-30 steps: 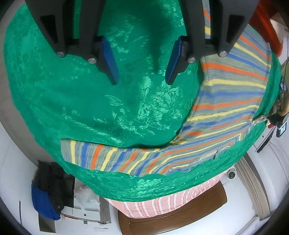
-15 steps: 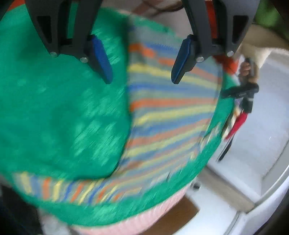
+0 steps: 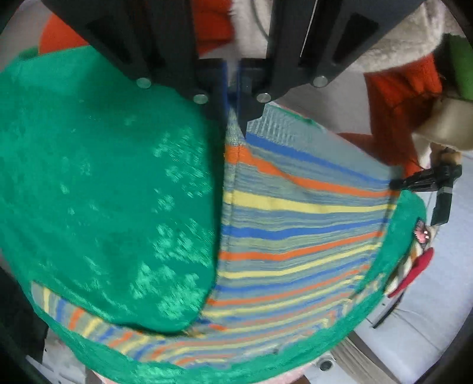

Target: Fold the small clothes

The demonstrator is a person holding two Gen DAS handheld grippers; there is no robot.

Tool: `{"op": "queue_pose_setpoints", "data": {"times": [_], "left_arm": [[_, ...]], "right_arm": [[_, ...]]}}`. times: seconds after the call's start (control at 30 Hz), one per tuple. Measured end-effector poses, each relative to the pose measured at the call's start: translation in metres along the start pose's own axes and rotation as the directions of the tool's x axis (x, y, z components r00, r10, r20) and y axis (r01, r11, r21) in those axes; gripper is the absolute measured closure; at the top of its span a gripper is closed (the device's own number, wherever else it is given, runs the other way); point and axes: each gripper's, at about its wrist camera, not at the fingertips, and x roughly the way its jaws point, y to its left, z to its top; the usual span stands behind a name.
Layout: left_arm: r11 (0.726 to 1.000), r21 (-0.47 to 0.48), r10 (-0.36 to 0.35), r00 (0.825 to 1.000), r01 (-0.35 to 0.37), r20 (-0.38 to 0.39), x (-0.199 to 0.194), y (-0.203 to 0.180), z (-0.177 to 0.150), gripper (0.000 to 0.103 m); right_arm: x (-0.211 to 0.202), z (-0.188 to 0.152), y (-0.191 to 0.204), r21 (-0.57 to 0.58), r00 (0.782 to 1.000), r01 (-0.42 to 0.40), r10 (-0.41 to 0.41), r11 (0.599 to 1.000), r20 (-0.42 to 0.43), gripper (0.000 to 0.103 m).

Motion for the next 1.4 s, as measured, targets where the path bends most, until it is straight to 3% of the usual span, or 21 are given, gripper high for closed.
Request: {"op": "queue_pose_setpoints", "data": {"times": [0.13,0.27,0.3,0.33,0.37,0.43,0.47,0.5,0.53,0.6,0.67,0.73,0.77,0.87,0.97,1.07,1.2,1.4], "left_arm": [[1.000,-0.004,0.026,1.000,-0.026,0.011,0.005,-0.002,0.001,0.099],[0.998,0.011,0.058,0.998,-0.059,0.035,0.000,-0.013,0.000,0.091],[0.998,0.012,0.065,0.997,-0.066,0.049,-0.004,-0.018,-0.001,0.085],[0.997,0.012,0.076,0.995,-0.077,0.065,-0.011,-0.021,-0.001,0.071],[0.996,0.009,0.086,0.993,-0.087,0.081,-0.017,-0.018,-0.007,0.064],[0.993,-0.018,0.114,0.981,-0.113,0.158,-0.043,-0.014,-0.007,0.038],[0.993,-0.030,0.120,0.975,-0.116,0.186,-0.052,-0.012,-0.007,0.032],[0.991,-0.059,0.134,0.962,-0.123,0.239,-0.067,-0.007,-0.003,0.023],[0.988,-0.081,0.146,0.950,-0.128,0.276,-0.077,-0.003,0.002,0.014],[0.982,-0.131,0.175,0.913,-0.136,0.368,-0.096,0.008,0.013,0.005],[0.974,-0.167,0.212,0.872,-0.153,0.441,-0.108,0.017,0.033,0.004],[0.965,-0.189,0.252,0.840,-0.182,0.480,-0.108,0.023,0.054,0.003],[0.963,-0.193,0.260,0.837,-0.188,0.481,-0.104,0.023,0.062,0.003],[0.964,-0.192,0.255,0.854,-0.186,0.453,-0.079,0.025,0.090,0.003],[0.959,-0.211,0.266,0.859,-0.190,0.438,-0.065,0.035,0.088,0.003],[0.953,-0.230,0.281,0.857,-0.196,0.431,-0.042,0.043,0.090,0.003],[0.946,-0.252,0.291,0.874,-0.203,0.390,-0.021,0.051,0.087,0.003],[0.944,-0.243,0.309,0.849,-0.222,0.428,-0.013,0.051,0.077,0.000]], "right_arm": [[0.030,-0.002,-0.006,0.035,1.000,0.008,-0.007,0.999,-0.022,0.100],[0.028,-0.003,-0.009,0.053,1.000,0.003,-0.003,0.999,-0.008,0.100],[0.025,-0.004,-0.007,0.049,1.000,0.002,-0.002,0.999,0.001,0.098],[0.021,-0.008,-0.007,0.051,1.000,-0.004,0.004,0.999,0.004,0.092],[0.017,-0.010,-0.005,0.056,1.000,-0.007,0.007,0.998,0.006,0.088],[0.005,-0.016,-0.001,0.055,1.000,-0.005,0.004,0.998,0.023,0.066],[-0.002,-0.019,-0.001,0.055,0.999,0.006,-0.008,0.998,0.041,0.058],[-0.011,-0.021,0.000,0.055,0.998,0.024,-0.027,0.998,0.065,0.045],[-0.023,-0.021,0.000,0.057,0.993,0.053,-0.058,0.997,0.102,0.039],[-0.039,-0.016,-0.002,0.065,0.982,0.100,-0.109,0.993,0.156,0.039],[-0.054,-0.005,-0.007,0.077,0.961,0.155,-0.168,0.985,0.219,0.033],[-0.060,0.007,-0.011,0.096,0.942,0.208,-0.225,0.973,0.248,0.021],[-0.062,0.012,-0.014,0.103,0.936,0.228,-0.247,0.968,0.251,0.020],[-0.064,0.029,-0.014,0.127,0.913,0.271,-0.297,0.954,0.279,0.020],[-0.066,0.038,-0.014,0.160,0.894,0.273,-0.312,0.948,0.322,0.020],[-0.063,0.038,-0.012,0.179,0.885,0.270,-0.318,0.946,0.341,0.019],[-0.055,0.039,-0.013,0.217,0.880,0.259,-0.322,0.941,0.349,0.019],[-0.048,0.037,-0.015,0.246,0.878,0.261,-0.335,0.934,0.343,0.019]]}}
